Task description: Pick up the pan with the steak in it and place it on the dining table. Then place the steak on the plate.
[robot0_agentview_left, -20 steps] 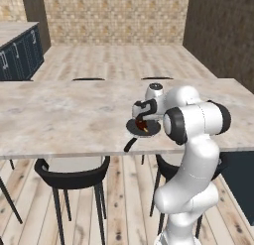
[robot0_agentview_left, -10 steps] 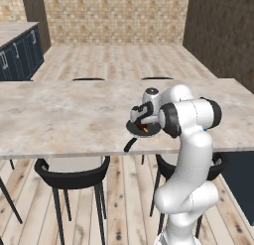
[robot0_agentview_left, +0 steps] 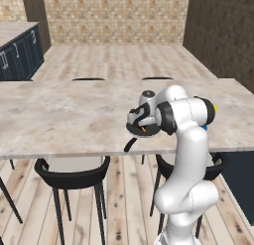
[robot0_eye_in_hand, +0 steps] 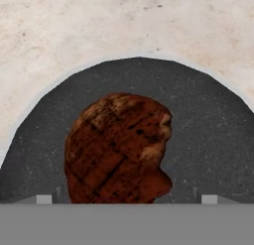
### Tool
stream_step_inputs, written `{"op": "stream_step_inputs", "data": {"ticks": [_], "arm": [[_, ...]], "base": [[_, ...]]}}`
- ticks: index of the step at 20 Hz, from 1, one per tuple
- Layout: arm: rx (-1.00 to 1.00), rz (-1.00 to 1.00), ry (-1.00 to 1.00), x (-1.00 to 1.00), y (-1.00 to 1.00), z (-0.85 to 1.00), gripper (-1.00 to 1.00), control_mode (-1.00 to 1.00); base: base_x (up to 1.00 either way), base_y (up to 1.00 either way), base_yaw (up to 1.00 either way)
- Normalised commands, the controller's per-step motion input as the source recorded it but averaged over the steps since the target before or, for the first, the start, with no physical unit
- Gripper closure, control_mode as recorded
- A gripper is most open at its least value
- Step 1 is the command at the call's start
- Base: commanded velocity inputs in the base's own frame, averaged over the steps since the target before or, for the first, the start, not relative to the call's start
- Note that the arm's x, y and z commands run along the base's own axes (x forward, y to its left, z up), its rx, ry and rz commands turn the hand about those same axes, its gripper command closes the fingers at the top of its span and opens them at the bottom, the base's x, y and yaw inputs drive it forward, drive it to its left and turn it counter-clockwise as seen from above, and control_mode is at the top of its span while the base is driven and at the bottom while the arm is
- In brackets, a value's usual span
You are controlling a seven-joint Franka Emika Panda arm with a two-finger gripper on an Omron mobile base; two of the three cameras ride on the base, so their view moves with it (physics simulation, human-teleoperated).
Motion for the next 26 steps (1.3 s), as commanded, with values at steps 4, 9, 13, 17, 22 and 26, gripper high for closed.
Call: {"op": "stream_step_inputs", "data": {"ticks": [4, 9, 13, 17, 22, 26], "arm": [[0.00, 0.00, 0.01, 0.01, 0.01, -0.05, -1.00, -1.00], [0.00, 0.00, 0.00, -0.05, 0.01, -0.11, -1.00, -1.00], [0.00, 0.00, 0.00, -0.07, 0.00, -0.17, -1.00, -1.00], [0.00, 0.00, 0.00, -0.08, 0.00, -0.24, -1.00, -1.00], [0.00, 0.00, 0.01, 0.00, 0.00, -0.02, 1.00, -1.00], [0.01, -0.01, -0.02, 0.00, 0.00, 0.10, 1.00, -1.00]], "base": [[0.00, 0.00, 0.00], [0.00, 0.00, 0.00], [0.00, 0.00, 0.00], [0.00, 0.00, 0.00], [0.00, 0.00, 0.00], [0.00, 0.00, 0.00]]}}
